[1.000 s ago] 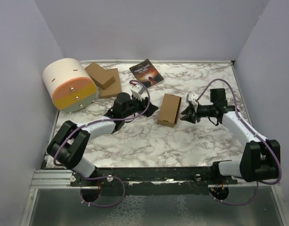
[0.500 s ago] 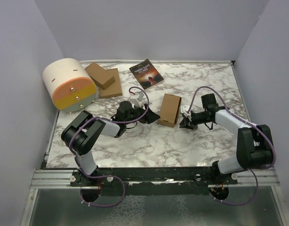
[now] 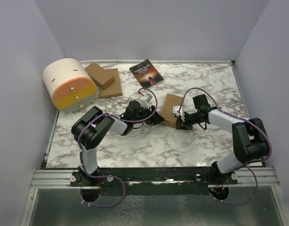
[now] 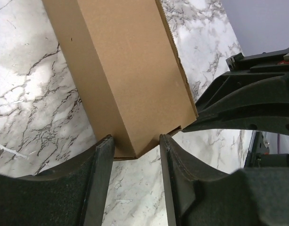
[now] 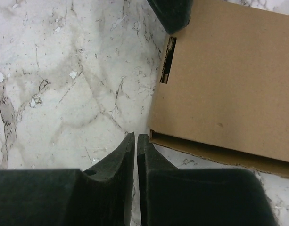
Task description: Fold the paper box
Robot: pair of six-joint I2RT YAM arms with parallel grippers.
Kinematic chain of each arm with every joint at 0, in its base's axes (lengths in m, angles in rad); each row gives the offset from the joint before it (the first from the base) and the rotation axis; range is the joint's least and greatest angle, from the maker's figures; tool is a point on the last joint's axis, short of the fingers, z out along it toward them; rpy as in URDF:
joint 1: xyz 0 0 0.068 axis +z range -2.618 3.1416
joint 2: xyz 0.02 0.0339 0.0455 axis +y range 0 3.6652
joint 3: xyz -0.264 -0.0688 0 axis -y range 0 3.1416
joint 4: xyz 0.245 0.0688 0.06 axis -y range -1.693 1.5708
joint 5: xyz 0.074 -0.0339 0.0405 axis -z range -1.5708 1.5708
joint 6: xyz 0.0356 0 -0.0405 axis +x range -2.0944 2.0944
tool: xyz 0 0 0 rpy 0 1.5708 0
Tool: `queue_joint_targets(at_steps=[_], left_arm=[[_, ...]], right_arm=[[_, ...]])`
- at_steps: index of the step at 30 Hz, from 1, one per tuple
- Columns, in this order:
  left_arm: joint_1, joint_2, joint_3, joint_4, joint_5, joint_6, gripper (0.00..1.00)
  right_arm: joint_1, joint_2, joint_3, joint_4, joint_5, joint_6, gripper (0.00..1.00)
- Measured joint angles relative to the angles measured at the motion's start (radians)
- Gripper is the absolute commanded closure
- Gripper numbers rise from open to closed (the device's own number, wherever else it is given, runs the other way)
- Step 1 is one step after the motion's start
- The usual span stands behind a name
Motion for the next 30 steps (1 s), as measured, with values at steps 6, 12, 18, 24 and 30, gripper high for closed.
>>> queue_joint_targets(at_steps=[6,12,18,24,30], left_arm=[[-0.021,0.014,0.045,-0.062,-0.01,0.039,0.6],[-0.07,0.029,0.101,-0.129,-0.018,0.08,0.58],[-0.082,0.027,0.096,-0.179,-0.043,0.09,0.5],[-0.029,-0.021,0.055,-0.211,-0.082,0.099,0.44],[-0.016,-0.076,0.061,-0.187,-0.089,0.105,0.4]], right_arm=[[0.042,0.028,0.006,0.02,0.039,0.057,0.99],[0.066,0.029,0.012,0.035,0.072,0.081,0.99],[0.049,0.023,0.054,-0.091,0.038,-0.066,0.99],[-0.111,-0.035,0.114,-0.31,-0.082,-0.258,0.98],[-0.221,-0.052,0.125,-0.335,-0.087,-0.289,0.98]])
